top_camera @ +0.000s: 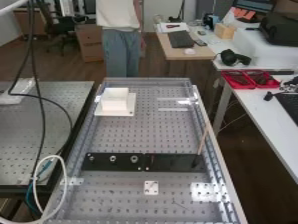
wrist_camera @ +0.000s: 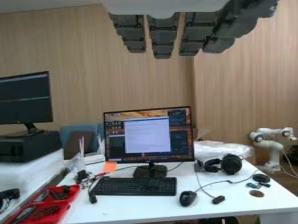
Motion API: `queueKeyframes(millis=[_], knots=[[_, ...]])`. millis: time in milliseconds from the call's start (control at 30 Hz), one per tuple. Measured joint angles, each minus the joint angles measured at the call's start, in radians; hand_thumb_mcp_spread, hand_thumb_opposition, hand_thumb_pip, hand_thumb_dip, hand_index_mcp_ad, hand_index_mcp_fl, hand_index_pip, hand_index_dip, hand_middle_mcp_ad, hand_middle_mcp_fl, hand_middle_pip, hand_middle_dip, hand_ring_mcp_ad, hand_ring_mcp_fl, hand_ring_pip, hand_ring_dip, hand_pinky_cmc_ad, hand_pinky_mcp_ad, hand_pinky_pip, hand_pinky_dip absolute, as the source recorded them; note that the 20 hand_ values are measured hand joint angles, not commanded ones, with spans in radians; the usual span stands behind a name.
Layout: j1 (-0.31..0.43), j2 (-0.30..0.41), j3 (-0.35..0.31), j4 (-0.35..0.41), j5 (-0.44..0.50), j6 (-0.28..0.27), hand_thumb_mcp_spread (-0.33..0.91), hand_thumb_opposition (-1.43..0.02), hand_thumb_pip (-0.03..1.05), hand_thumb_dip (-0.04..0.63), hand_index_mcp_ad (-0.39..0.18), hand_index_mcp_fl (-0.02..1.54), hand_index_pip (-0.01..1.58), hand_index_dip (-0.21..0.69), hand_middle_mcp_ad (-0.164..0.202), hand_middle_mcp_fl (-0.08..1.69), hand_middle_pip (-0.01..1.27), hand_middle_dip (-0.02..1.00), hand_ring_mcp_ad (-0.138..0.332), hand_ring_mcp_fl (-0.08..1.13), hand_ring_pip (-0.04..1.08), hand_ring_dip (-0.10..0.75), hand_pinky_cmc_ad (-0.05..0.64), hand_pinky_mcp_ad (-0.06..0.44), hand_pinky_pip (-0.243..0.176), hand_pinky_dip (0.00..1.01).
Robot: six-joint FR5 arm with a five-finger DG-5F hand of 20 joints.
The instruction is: Grab the bearing and place it in the white container
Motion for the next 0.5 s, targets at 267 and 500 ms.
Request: queueKeyframes(millis=[267, 500], knots=[[0.0, 0.002, -0.002, 0.001, 0.001, -0.003, 0.24, -0.54, 0.36, 0.049, 0.005, -0.01, 0.05, -0.028, 0.075, 0.01, 0.1, 0.1, 0.091, 0.0, 0.08, 0.038, 0.182, 0.185, -0.028, 0.16], [-0.001, 0.002, -0.004, 0.003, 0.003, -0.003, 0.25, -0.67, 0.39, 0.045, 0.005, 0.03, 0.08, -0.042, 0.075, 0.01, 0.13, 0.14, 0.148, 0.0, 0.09, 0.059, 0.281, 0.265, -0.058, 0.21]])
